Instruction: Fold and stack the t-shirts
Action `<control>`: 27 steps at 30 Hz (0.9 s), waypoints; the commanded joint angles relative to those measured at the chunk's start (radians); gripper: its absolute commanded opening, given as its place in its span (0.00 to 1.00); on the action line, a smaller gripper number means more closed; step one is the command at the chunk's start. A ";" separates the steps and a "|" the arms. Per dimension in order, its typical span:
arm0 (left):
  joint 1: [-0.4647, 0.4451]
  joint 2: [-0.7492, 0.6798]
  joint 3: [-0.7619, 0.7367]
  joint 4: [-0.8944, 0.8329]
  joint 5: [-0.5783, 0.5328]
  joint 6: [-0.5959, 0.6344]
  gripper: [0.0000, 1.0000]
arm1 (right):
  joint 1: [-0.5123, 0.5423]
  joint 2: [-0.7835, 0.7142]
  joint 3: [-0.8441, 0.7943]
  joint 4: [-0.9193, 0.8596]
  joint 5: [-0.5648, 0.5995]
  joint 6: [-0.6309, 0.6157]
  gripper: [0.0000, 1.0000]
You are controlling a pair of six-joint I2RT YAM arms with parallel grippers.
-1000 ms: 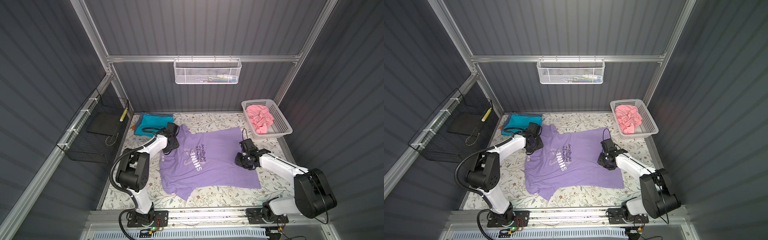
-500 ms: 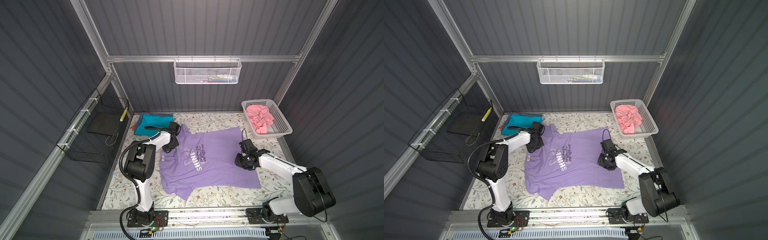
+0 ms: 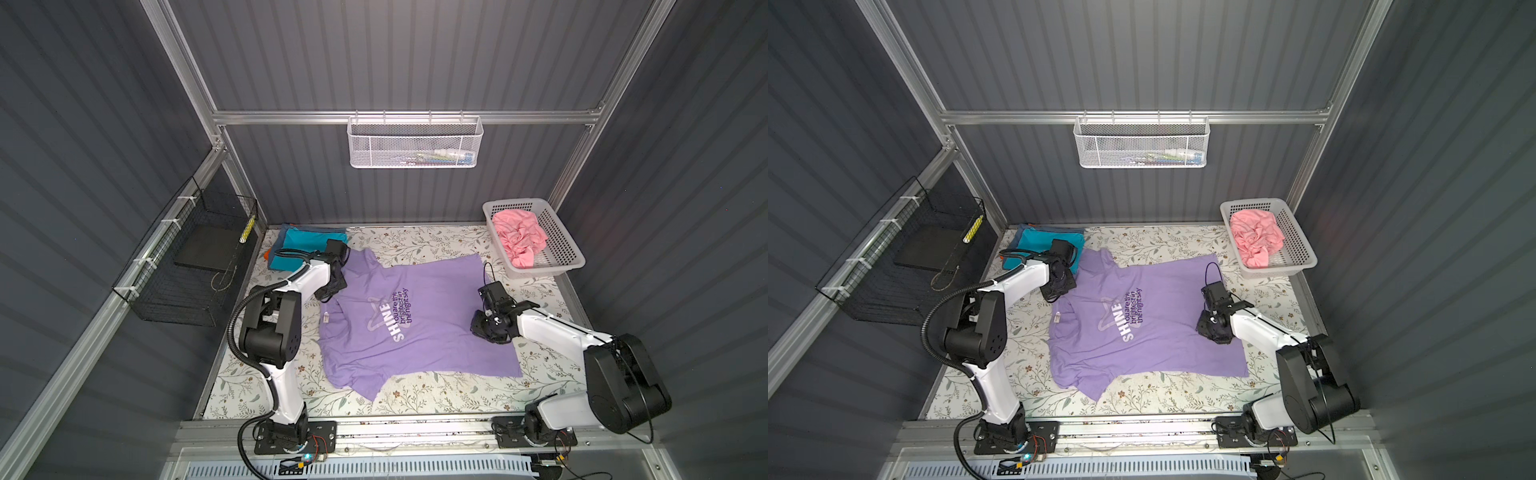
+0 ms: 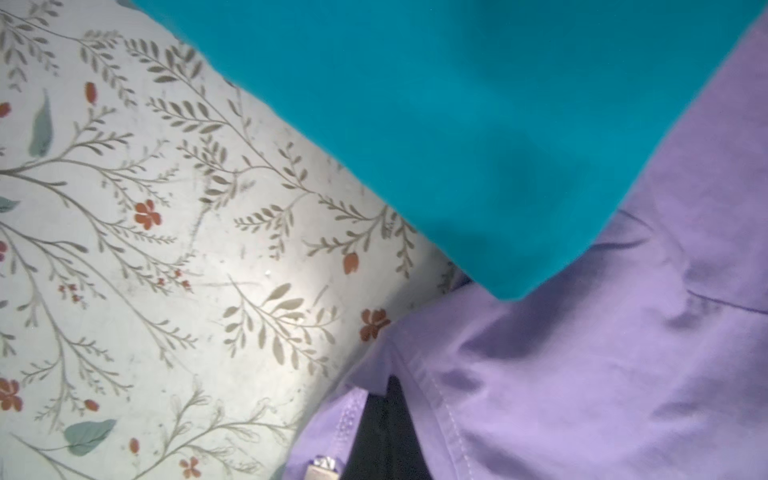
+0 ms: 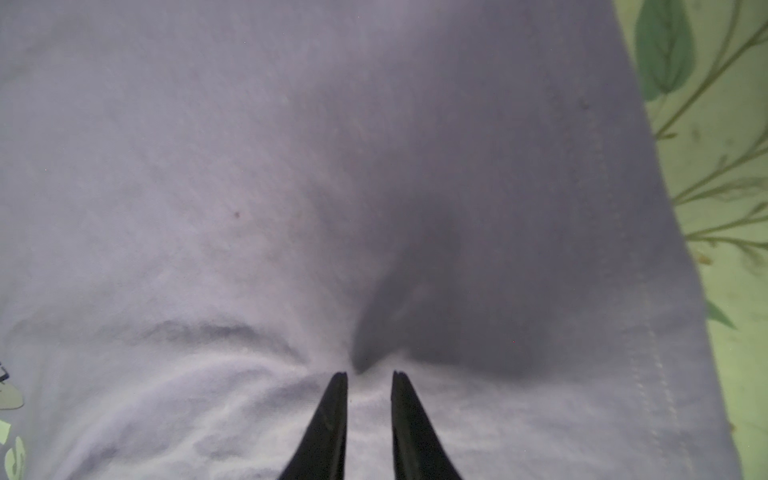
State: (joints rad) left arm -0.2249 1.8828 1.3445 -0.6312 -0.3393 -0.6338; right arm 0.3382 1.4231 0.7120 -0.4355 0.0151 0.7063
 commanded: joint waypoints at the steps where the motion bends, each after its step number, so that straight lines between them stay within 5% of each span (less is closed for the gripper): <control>1: 0.032 -0.026 -0.009 0.008 0.027 0.046 0.00 | -0.004 -0.012 -0.015 -0.014 0.024 0.009 0.23; 9: 0.052 0.010 0.048 0.010 0.089 0.074 0.02 | -0.004 -0.027 -0.038 -0.014 0.035 0.019 0.23; 11: 0.052 0.023 0.059 -0.015 0.119 0.085 0.30 | -0.005 -0.032 -0.042 -0.013 0.036 0.018 0.23; 14: 0.052 -0.033 0.047 -0.017 0.124 0.081 0.38 | -0.004 -0.039 -0.042 -0.014 0.038 0.012 0.23; 27: -0.043 -0.562 -0.356 -0.142 0.052 -0.009 0.27 | -0.007 -0.030 0.068 -0.024 0.036 -0.063 0.23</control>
State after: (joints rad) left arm -0.2298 1.3586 1.1000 -0.6788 -0.2813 -0.5995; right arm 0.3363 1.3964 0.7467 -0.4416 0.0418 0.6708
